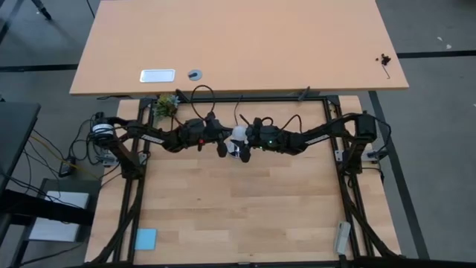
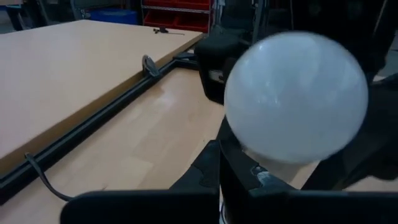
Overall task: Screw lightbulb
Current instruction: Insert the white lightbulb into the silver lamp
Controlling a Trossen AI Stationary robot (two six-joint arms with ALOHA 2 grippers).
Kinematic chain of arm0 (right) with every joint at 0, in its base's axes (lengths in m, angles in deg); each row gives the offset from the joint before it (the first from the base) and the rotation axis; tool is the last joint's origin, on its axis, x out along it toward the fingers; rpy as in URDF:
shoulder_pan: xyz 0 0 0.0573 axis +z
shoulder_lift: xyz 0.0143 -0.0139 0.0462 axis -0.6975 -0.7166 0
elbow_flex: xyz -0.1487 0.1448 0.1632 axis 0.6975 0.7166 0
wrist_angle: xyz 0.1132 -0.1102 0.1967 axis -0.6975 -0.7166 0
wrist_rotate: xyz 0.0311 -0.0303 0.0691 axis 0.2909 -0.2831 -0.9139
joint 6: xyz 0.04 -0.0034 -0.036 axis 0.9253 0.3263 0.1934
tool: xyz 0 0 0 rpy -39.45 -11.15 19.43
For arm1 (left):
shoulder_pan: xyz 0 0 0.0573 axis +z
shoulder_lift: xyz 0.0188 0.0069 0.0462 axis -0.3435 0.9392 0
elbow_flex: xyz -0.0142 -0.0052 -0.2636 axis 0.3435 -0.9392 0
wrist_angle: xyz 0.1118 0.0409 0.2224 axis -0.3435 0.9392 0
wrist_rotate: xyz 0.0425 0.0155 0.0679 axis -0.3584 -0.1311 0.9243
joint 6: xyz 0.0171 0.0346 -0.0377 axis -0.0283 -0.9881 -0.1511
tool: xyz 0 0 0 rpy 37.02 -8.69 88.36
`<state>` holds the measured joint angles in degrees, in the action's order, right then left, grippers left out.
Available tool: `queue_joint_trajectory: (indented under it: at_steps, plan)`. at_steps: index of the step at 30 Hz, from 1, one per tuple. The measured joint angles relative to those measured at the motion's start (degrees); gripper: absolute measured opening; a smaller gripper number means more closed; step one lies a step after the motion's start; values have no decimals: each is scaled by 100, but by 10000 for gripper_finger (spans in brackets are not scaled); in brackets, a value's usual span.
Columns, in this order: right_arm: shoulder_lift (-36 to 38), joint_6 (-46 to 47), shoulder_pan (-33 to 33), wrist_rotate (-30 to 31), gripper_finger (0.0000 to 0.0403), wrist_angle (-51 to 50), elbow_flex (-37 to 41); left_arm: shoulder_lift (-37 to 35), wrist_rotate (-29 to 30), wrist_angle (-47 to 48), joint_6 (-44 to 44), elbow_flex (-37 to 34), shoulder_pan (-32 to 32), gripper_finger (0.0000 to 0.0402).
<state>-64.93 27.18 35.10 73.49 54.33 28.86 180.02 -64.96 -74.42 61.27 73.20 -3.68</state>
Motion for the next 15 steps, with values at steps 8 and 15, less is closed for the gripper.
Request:
queue_joint_trajectory:
  at_steps: [8, 15]
  plan:
    - [-524, 255, -87, -142, 214, 474, -6, 4, -6, 38, -2, 0, 0, 3]
    - [-749, 280, -100, -154, 213, 538, -16, 4, -7, 43, 0, -2, 0, 3]
